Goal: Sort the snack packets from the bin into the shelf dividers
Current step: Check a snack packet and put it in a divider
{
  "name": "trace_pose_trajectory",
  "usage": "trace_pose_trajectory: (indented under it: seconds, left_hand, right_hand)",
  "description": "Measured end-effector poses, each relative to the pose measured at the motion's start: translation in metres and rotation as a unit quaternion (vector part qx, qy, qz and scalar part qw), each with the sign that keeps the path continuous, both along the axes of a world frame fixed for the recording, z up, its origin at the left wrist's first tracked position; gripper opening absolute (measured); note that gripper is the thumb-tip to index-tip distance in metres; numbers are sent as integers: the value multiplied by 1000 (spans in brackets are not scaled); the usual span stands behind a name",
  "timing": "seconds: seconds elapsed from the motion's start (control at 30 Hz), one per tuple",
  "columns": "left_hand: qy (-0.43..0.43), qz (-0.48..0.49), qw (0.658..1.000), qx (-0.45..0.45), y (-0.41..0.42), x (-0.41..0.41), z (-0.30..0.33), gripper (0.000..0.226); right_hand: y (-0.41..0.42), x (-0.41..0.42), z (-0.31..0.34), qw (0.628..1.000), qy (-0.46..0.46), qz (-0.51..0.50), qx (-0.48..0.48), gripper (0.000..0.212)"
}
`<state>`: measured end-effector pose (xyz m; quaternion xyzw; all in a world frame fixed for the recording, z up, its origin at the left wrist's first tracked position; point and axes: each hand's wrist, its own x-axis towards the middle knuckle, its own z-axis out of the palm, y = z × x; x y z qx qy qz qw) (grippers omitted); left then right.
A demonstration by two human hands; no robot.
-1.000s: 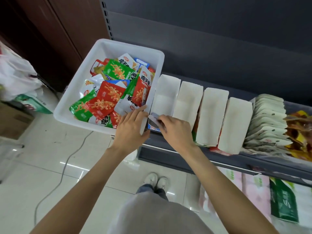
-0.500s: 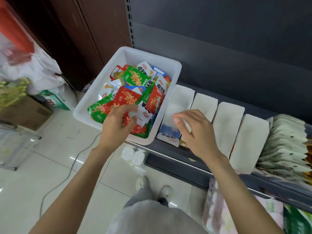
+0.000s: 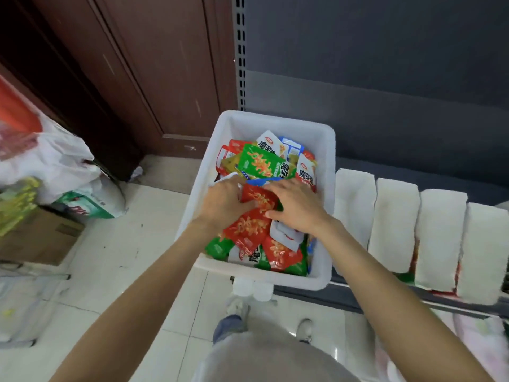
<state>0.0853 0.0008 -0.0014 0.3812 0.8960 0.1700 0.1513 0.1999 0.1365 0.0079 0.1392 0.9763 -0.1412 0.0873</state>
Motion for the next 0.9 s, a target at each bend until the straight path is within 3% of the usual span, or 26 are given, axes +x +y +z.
trace_pose_trajectory:
  seconds: [0.1, 0.17, 0.33, 0.43, 0.5, 0.6, 0.7, 0.8, 0.9]
  left_hand:
    - [-67, -1, 997, 45, 4, -16, 2, 22]
    - [-92, -14, 992, 86, 6, -22, 9, 27]
    - [-123, 50, 958, 256, -5, -55, 24, 30]
    - [-125, 47, 928, 348, -13, -63, 36, 22]
    - [-170, 50, 902, 394, -19, -60, 44, 19]
    - [-269, 67, 882, 381, -23, -44, 53, 18]
    - [-347, 46, 868, 353, -14, -17, 60, 22]
    - [-262, -47, 918, 293, 4, 17, 61, 31]
    - [-181, -115, 939, 270, 29, 66, 62, 35]
  right_hand:
    - [-2, -1, -4, 998, 18, -54, -22, 64]
    - [-4, -2, -3, 995, 27, -87, -37, 64]
    - [-12, -9, 1, 976, 57, -172, -120, 70]
    - [-16, -14, 9, 921, 150, -260, -247, 69]
    - [-20, -15, 22, 844, 223, -326, -363, 62]
    - [-18, -2, 46, 728, 297, -380, -487, 41]
    - [-11, 30, 61, 727, 313, -377, -481, 24]
    - [-5, 77, 68, 733, 317, -373, -472, 23]
    - [4, 141, 68, 736, 361, -390, -420, 19]
